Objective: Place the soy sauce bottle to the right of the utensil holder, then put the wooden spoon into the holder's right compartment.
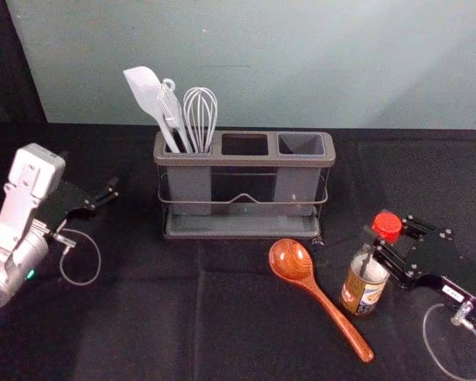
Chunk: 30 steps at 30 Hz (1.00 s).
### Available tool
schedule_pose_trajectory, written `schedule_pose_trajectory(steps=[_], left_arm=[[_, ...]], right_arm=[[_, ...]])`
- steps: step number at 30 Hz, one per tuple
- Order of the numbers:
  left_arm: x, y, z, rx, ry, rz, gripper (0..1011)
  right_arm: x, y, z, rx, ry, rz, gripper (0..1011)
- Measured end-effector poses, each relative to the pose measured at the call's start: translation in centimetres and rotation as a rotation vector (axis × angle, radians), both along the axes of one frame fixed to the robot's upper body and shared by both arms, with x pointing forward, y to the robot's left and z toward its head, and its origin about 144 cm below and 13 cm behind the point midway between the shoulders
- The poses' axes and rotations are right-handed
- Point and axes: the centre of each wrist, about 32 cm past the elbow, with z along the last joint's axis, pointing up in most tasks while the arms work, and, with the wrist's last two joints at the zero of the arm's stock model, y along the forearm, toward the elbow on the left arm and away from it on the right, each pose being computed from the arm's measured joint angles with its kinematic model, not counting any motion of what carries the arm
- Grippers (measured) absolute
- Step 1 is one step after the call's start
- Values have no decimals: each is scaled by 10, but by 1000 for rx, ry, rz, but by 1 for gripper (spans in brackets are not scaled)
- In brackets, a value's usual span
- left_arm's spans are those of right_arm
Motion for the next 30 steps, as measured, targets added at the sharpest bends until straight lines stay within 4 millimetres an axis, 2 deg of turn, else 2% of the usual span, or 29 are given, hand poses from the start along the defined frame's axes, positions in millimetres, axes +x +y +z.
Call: schedule_pose_trajectory(steps=[9,18,30], left_arm=[[0,0,0,0,0,0,1005],[0,0,0,0,0,0,1005],[0,0,0,0,0,0,1005]], right_arm=[[9,-2,8,-13,-28,-21,386],[38,1,11,-16,-53,-84,386],[69,8,1,64,-43,-172,386]])
